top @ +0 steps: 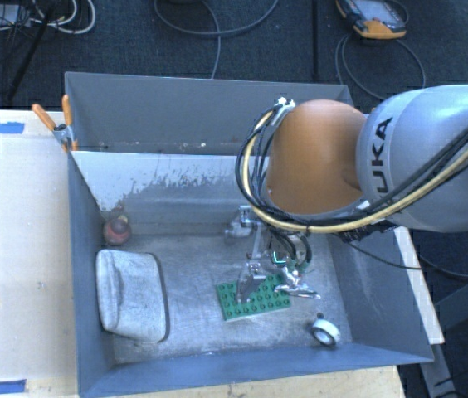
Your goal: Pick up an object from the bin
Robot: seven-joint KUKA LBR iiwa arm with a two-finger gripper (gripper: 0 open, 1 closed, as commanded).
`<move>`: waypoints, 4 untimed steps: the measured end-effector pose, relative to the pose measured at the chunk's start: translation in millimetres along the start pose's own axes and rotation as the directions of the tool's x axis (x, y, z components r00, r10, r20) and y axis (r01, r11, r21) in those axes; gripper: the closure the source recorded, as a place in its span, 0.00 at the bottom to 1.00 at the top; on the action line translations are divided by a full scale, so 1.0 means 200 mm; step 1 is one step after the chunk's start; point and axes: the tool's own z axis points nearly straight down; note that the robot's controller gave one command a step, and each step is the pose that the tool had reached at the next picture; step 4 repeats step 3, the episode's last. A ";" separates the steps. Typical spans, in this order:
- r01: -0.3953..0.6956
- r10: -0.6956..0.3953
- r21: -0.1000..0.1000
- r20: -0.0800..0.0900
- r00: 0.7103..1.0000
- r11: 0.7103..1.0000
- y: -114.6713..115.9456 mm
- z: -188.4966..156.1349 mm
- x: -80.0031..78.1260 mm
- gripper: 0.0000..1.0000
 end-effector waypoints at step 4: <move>0.104 -0.104 0.002 0.018 0.994 0.995 -0.35 -0.43 -0.07 1.00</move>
Offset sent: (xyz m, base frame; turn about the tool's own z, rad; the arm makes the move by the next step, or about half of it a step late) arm 0.0025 -0.0499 -0.1250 0.1513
